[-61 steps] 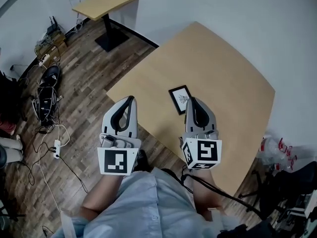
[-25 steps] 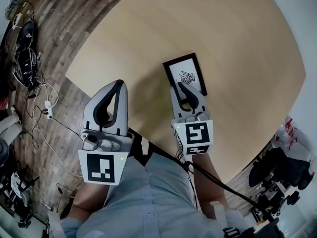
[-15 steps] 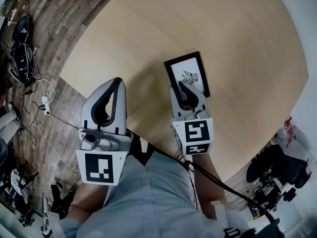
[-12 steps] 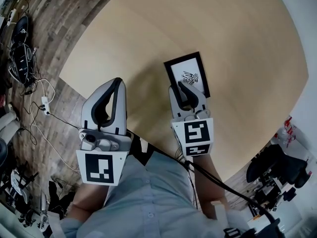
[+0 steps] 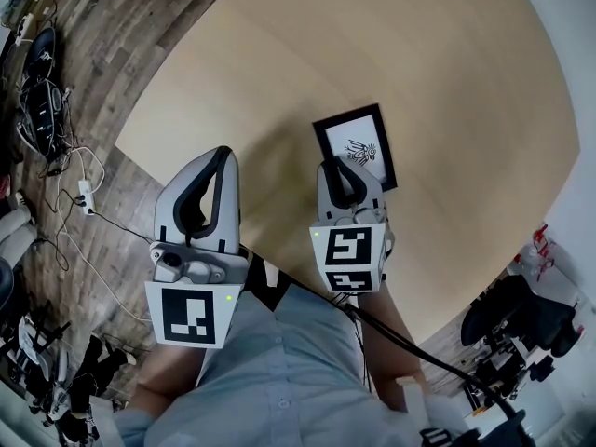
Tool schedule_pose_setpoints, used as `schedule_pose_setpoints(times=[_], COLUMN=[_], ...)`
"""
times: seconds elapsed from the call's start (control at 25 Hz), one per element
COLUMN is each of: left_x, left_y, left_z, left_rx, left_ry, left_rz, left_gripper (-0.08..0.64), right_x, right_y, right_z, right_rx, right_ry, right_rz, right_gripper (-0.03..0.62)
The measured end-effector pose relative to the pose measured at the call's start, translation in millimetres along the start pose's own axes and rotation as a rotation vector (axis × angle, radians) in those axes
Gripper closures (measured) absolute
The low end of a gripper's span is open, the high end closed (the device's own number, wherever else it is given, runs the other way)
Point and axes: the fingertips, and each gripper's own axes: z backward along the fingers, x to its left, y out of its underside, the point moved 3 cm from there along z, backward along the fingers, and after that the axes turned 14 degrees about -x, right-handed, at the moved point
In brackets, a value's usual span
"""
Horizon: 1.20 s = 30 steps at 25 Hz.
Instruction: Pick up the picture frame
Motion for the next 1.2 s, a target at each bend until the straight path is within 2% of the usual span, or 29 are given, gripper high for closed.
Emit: schedule_pose_setpoints(times=[0.24,0.36,0.48,0.64,0.96,1.2], left_x=[3.2,5.4,9.2,8.1,6.0,-3.9], left_y=[-5.4,-6.0,-16.1,-49.6,-106.7,-160.0], left_z=[5.0,11.4,20.0,33.2,58.7,80.8], left_rx=[-0.016,-0.029,-0.053,-0.097,-0.264,-0.409], left_ry=[-0.006,-0.010,-0.012,-0.006,0.039,0.091], left_rz=[-0.008,-0.019,-0.029,-0.034,-0.045,-0.111], left_gripper=[0.558,0.558,0.558,0.558,0.558,0.558], right_x=[0.9,-0.9,-0.1,5.2,23.5,43.3], right_y=[1.2,-3.0,-23.6,-63.2,-144.1,-201.7], right_z=[-1.2,2.8,12.5,41.8,102.5,162.4], right_rx=[-0.022,-0.077,-0.156,-0.256,-0.563,-0.781], right_ry=[-0.001,0.020,0.042,0.060,0.135,0.181], right_rz=[-0.044,-0.068,-0.075,-0.085,-0.065,0.005], right_gripper=[0.533,0.534,0.535,0.534,0.534,0.534])
